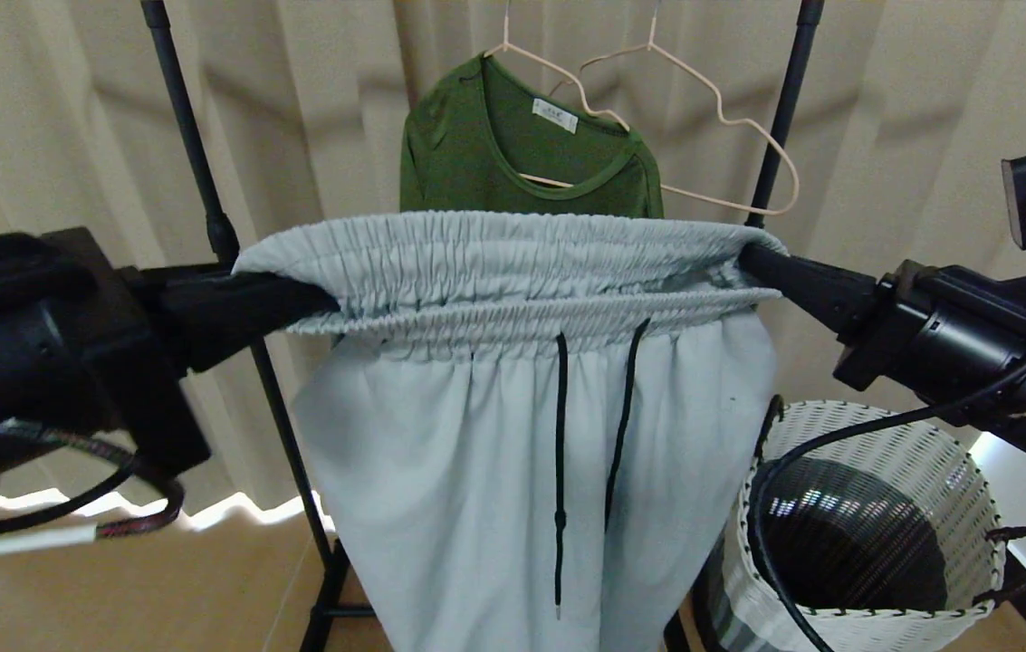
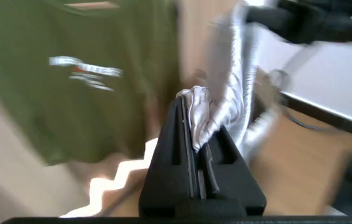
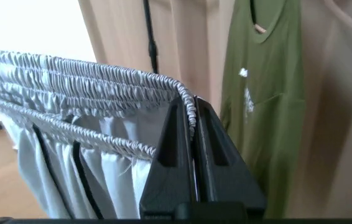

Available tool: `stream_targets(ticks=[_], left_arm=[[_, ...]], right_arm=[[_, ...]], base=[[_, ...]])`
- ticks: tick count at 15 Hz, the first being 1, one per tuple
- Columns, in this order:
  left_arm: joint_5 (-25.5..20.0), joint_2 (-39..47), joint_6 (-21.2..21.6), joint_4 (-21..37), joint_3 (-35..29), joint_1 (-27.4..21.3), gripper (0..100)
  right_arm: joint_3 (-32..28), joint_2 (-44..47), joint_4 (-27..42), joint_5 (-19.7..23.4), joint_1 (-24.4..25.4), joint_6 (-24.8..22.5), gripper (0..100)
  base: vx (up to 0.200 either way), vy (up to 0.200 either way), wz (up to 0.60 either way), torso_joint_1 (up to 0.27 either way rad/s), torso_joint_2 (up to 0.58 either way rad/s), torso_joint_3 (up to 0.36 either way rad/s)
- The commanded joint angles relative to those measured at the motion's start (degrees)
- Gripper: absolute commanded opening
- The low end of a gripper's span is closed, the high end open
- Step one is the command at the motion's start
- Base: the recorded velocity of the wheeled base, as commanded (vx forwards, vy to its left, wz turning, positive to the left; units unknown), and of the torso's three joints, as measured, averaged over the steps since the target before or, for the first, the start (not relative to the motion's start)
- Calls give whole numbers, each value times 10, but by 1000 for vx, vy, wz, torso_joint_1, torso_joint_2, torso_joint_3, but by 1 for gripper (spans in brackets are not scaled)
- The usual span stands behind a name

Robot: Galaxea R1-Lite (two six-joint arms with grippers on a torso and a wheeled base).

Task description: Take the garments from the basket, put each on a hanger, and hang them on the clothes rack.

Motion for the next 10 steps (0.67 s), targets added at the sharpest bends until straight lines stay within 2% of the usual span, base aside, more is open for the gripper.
stream_targets(ticks=[1, 2, 3, 4, 5, 6, 10], left_arm=[[25, 67, 1, -27, -39, 22, 0], [29, 96, 3, -75, -46, 24, 0], [29, 96, 3, -75, -46, 24, 0], [51, 127, 31, -102, -43, 25, 0], [62, 139, 36, -105, -43, 24, 0], [62, 140, 35, -109, -43, 24, 0], [62, 134, 35, -111, -37, 24, 0]], right_arm=[[-4, -10, 1, -5, -5, -1, 0], [-14, -6, 4, -44, -4, -1, 0], [-14, -6, 4, -44, -4, -1, 0], [-29, -5, 52, -132, 0, -5, 0], [-26, -5, 63, -186, 7, -26, 0], [-20, -8, 61, -207, 16, -35, 0], [-7, -26, 53, -208, 68, -35, 0]], base=[[0, 0, 0, 0, 0, 0], [0, 0, 0, 0, 0, 0], [0, 0, 0, 0, 0, 0], [0, 0, 0, 0, 0, 0], [0, 0, 0, 0, 0, 0], [0, 0, 0, 0, 0, 0], [0, 0, 0, 0, 0, 0]])
